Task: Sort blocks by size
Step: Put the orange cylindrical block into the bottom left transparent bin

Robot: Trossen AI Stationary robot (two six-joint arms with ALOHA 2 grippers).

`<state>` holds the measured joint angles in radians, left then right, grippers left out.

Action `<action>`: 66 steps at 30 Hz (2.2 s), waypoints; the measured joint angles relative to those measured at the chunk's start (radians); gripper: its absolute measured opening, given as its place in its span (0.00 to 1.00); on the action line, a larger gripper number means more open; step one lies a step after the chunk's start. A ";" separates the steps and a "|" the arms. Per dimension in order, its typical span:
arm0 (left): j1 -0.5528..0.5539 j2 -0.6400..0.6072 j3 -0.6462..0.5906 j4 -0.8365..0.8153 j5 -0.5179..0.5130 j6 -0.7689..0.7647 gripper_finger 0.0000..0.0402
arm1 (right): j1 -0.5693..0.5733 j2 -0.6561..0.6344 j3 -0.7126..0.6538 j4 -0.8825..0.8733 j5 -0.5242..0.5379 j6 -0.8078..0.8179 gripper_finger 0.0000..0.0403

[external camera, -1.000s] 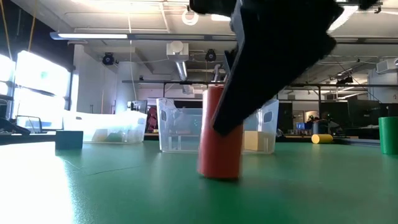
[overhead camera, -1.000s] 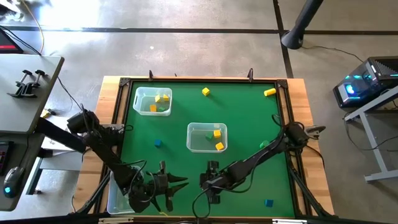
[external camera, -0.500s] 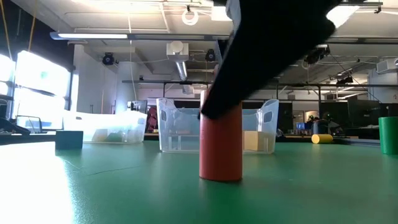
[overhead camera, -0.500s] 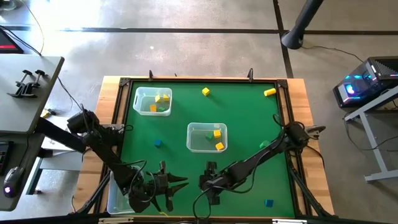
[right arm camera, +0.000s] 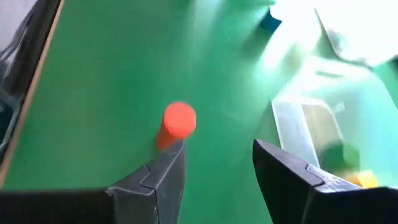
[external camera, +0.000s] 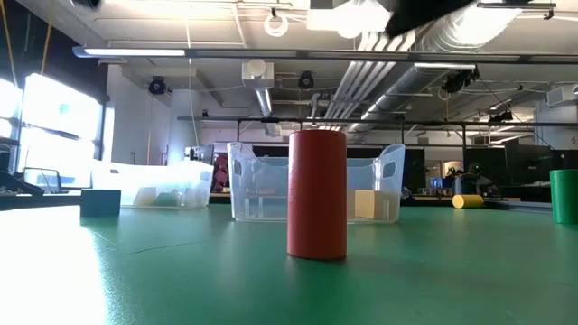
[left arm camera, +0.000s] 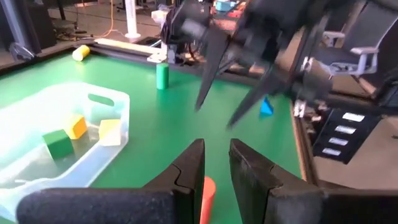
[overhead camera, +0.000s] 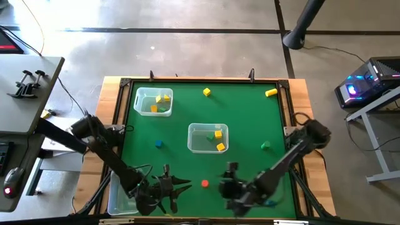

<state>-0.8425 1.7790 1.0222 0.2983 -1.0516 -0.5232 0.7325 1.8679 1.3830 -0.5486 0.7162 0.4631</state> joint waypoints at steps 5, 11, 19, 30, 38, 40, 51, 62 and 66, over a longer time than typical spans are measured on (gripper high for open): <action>0.041 0.095 0.000 0.110 0.030 0.003 0.15 | 0.124 -0.090 -0.105 -0.072 0.071 0.240 0.45; 0.110 0.166 0.000 0.265 0.175 0.171 0.20 | 0.249 -0.126 -0.201 -0.060 0.193 0.470 0.45; 0.186 0.172 0.000 0.230 0.396 0.186 0.45 | 0.299 -0.121 -0.253 0.029 0.260 0.549 0.45; 0.256 0.172 0.238 -0.363 0.584 0.114 0.47 | 0.269 -0.120 -0.253 0.043 0.249 0.521 0.45; 0.332 0.182 0.431 -0.636 0.843 0.124 0.47 | 0.256 -0.120 -0.253 0.052 0.234 0.504 0.45; 0.344 0.200 0.445 -0.655 0.897 0.155 0.47 | 0.256 -0.120 -0.253 0.053 0.233 0.504 0.45; 0.374 0.275 0.529 -0.799 0.911 0.143 0.47 | 0.256 -0.119 -0.253 0.054 0.223 0.498 0.45; 0.351 0.311 0.531 -0.766 0.881 0.220 0.47 | 0.256 -0.119 -0.253 0.055 0.218 0.497 0.45; 0.347 0.336 0.529 -0.774 0.862 0.213 0.47 | 0.256 -0.119 -0.253 0.057 0.215 0.497 0.45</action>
<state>-0.4954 2.1149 1.5517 -0.4758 -0.1895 -0.3099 0.9890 1.7485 1.1297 -0.4911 0.9315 0.9604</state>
